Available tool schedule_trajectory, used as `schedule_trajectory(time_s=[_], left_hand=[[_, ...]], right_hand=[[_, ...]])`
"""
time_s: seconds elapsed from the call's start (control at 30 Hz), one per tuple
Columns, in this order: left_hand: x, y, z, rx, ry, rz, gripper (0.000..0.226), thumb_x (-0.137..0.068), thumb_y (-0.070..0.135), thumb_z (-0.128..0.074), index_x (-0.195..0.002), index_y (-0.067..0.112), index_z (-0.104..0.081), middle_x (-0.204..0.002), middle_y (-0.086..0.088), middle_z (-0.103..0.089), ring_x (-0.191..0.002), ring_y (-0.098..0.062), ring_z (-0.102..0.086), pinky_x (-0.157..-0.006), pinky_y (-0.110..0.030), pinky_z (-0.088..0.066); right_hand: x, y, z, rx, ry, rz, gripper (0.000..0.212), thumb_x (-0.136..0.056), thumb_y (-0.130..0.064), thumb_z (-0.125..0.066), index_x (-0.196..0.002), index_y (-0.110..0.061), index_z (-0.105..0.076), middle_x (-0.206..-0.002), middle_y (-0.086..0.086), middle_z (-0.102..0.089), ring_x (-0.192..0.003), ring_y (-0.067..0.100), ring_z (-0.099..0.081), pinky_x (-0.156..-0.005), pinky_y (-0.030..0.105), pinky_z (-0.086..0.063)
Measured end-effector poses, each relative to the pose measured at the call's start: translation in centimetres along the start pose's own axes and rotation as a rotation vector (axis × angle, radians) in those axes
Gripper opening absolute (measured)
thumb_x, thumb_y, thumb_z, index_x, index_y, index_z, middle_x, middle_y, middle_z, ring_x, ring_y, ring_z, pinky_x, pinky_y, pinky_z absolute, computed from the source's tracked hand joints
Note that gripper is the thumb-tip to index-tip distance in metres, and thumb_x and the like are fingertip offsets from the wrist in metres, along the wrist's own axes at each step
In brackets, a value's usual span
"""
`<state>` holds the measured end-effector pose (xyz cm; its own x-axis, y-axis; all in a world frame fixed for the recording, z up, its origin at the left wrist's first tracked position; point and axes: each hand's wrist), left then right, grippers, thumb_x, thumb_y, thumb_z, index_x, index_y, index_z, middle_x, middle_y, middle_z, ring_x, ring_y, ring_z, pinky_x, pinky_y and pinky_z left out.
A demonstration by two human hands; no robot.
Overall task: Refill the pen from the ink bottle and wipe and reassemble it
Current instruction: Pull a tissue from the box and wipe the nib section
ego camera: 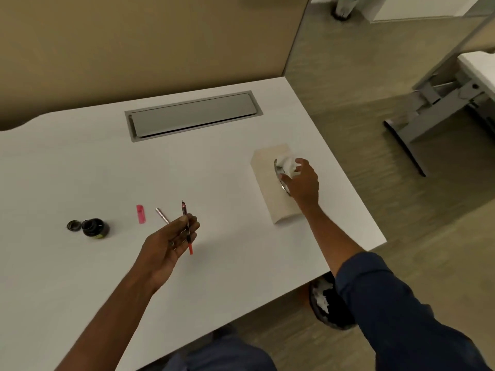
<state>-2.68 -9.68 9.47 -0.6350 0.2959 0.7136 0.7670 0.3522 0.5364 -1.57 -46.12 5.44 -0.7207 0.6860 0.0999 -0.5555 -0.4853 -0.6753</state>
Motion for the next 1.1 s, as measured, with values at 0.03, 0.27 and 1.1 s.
schedule_trajectory(time_s=[0.03, 0.27, 1.1], left_hand=[[0.1, -0.2, -0.2, -0.008, 0.006, -0.003, 0.026, -0.093, 0.014, -0.064, -0.115, 0.0, -0.071, -0.123, -0.015, -0.071, -0.109, -0.023, -0.072, -0.089, -0.03, -0.059], [0.0, -0.4, -0.8, -0.02, 0.063, -0.032, 0.026, -0.093, 0.014, -0.064, -0.114, 0.001, -0.071, -0.12, -0.014, -0.073, -0.106, -0.021, -0.073, -0.09, -0.033, -0.059], [0.3, -2.9, -2.0, -0.124, 0.097, -0.067, 0.023, -0.091, 0.012, -0.067, -0.11, 0.002, -0.073, -0.114, -0.012, -0.075, -0.104, -0.022, -0.073, -0.094, -0.035, -0.052]], right_hand=[[-0.7, 0.0, -0.1, 0.04, -0.007, 0.032, 0.05, -0.084, -0.026, -0.079, -0.129, -0.015, -0.06, -0.108, -0.001, -0.066, -0.095, 0.016, -0.063, -0.086, 0.029, -0.048], [-3.2, 0.9, 1.8, 0.154, 0.013, 0.124, 0.016, -0.096, -0.01, -0.064, -0.105, -0.008, -0.076, -0.104, 0.014, -0.073, -0.102, 0.029, -0.068, -0.078, 0.025, -0.04], [-2.1, 1.9, 5.8, -0.179, 0.274, 0.244, 0.014, -0.1, -0.017, -0.058, -0.101, -0.004, -0.063, -0.092, 0.004, -0.063, -0.084, 0.021, -0.06, -0.078, 0.041, -0.054]])
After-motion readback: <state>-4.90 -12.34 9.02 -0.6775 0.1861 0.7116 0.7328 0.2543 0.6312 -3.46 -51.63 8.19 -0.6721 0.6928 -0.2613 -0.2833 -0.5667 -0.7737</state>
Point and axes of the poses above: each hand's wrist, its own x-axis away from the middle knuckle, its own z-axis out of the back of the hand, y = z × x
